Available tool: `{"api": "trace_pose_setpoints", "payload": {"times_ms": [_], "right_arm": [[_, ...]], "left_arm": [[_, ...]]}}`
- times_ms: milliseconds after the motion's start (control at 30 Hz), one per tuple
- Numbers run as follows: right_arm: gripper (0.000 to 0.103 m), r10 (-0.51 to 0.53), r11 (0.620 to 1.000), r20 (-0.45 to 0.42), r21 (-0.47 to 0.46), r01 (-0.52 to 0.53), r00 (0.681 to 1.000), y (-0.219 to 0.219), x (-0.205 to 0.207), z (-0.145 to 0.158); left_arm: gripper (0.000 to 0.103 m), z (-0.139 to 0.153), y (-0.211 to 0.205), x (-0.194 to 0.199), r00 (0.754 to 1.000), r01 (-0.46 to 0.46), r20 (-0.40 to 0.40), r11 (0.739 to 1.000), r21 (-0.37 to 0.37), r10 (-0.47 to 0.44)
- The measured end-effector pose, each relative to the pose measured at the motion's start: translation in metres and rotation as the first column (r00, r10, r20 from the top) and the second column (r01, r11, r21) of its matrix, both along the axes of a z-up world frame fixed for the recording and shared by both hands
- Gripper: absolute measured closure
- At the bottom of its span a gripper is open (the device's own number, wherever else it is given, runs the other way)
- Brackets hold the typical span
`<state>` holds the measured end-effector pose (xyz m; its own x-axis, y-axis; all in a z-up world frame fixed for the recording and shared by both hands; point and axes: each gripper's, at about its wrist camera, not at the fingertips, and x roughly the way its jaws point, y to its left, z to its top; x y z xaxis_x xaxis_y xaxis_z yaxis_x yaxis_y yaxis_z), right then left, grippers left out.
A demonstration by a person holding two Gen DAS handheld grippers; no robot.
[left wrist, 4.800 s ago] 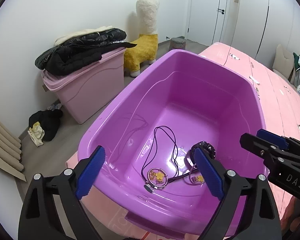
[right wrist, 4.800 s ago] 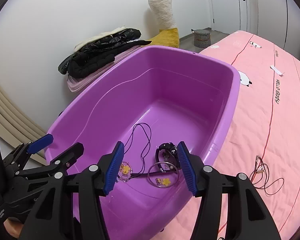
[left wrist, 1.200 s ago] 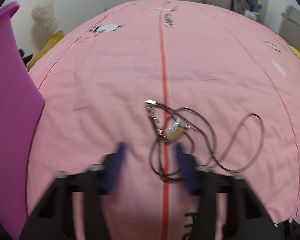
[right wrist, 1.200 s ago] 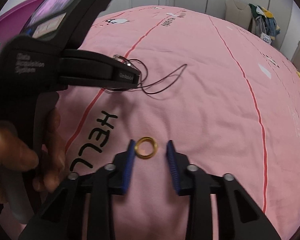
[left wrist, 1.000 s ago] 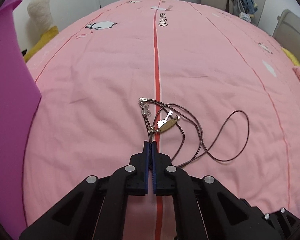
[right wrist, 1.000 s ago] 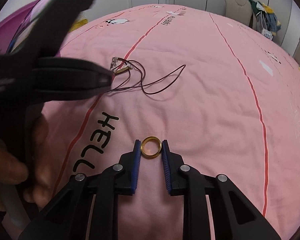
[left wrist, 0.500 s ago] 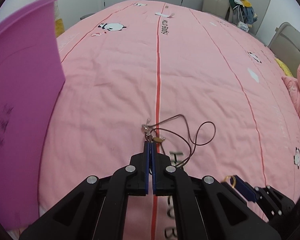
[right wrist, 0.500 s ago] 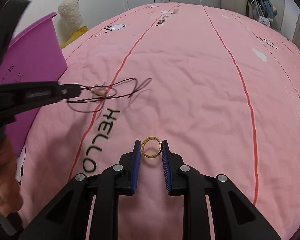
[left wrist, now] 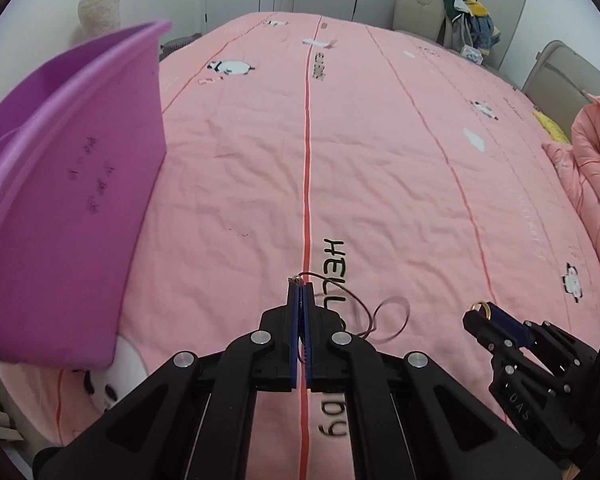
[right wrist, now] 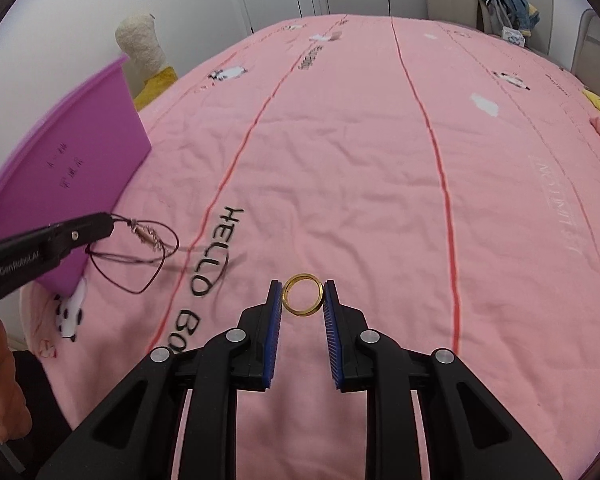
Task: Organize jewelry
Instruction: 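Carry the necklace and ring with both tools over the purple tub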
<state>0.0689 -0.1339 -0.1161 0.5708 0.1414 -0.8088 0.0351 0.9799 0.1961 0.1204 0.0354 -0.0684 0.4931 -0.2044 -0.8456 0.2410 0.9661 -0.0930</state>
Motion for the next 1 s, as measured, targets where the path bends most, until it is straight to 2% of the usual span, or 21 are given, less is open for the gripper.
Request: {"api": "trace_pose_setpoints", "payload": {"times_ms": [133, 333, 467, 667, 867, 1000], "right_arm": [[0.083, 0.005, 1.000, 0.049, 0.018, -0.006, 0.999, 0.002, -0.009, 0.028], [0.083, 0.034, 0.999, 0.136, 0.032, -0.039, 0.990, 0.016, -0.016, 0.076], [0.083, 0.081, 0.995, 0.205, 0.035, -0.090, 0.975, 0.037, -0.012, 0.113], [0.083, 0.161, 0.980, 0.296, 0.062, -0.187, 0.942, 0.081, 0.009, 0.164], [0.083, 0.259, 0.948, 0.359, 0.085, -0.308, 0.897, 0.140, 0.041, 0.202], [0.083, 0.320, 0.923, 0.358, 0.091, -0.374, 0.877, 0.179, 0.064, 0.211]], "left_arm": [[0.101, 0.029, 0.007, -0.009, 0.999, 0.001, 0.040, 1.000, -0.019, 0.000], [0.101, 0.092, 0.023, -0.020, 0.988, 0.007, 0.154, 0.999, -0.036, -0.001], [0.101, 0.139, 0.044, -0.024, 0.970, -0.010, 0.242, 0.998, -0.061, 0.024], [0.101, 0.192, 0.090, -0.020, 0.936, -0.077, 0.338, 0.994, -0.074, 0.098], [0.101, 0.221, 0.146, -0.006, 0.902, -0.179, 0.392, 0.983, -0.039, 0.180], [0.101, 0.219, 0.181, 0.008, 0.896, -0.248, 0.373, 0.968, -0.026, 0.239]]}}
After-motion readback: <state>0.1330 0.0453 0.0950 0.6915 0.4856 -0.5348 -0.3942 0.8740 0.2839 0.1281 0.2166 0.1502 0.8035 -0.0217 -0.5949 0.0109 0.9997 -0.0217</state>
